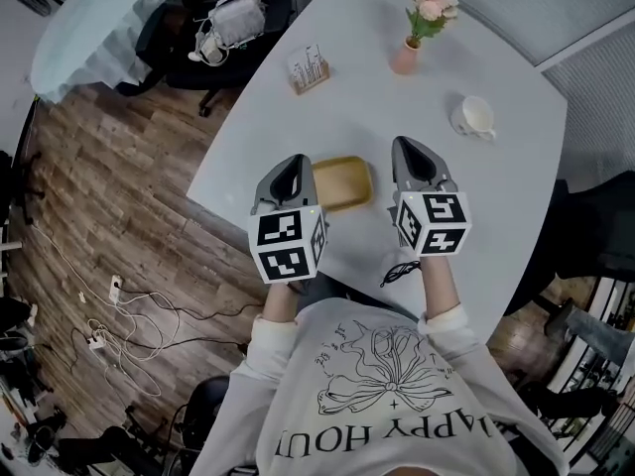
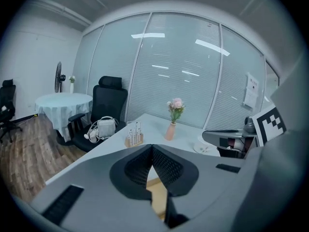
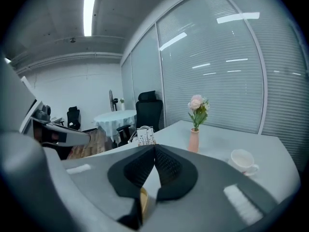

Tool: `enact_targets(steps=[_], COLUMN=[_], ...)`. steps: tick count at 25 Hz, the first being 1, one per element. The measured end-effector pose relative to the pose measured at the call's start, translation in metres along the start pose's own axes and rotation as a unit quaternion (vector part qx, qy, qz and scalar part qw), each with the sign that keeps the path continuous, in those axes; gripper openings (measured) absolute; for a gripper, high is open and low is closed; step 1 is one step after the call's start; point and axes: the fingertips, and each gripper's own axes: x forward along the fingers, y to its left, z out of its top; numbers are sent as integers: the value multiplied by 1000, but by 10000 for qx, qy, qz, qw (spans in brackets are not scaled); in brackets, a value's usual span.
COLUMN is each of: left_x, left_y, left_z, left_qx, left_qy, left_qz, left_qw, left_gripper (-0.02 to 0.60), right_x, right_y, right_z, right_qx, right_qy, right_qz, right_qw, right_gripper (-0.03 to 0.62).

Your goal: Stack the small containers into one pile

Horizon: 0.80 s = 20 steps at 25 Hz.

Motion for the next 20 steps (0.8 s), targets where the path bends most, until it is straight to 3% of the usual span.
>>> enact_targets(steps=[7,20], left_x=[-13,-45], left_y=[-20,-32], left_z=[37,75], left_qx=[214,475], left_qy=[-511,-1084], left_qz=[-113,109], left_qw=[9984,9929], left_gripper=[6,6], right_x=[-25,-55], right_y=[-2,2], right_z=[33,70], right_qx=[-67,57], right_qy=[-508,-1092], right_qz=[-99,-125], right_qw=[9986,9939], right_gripper=[11,11])
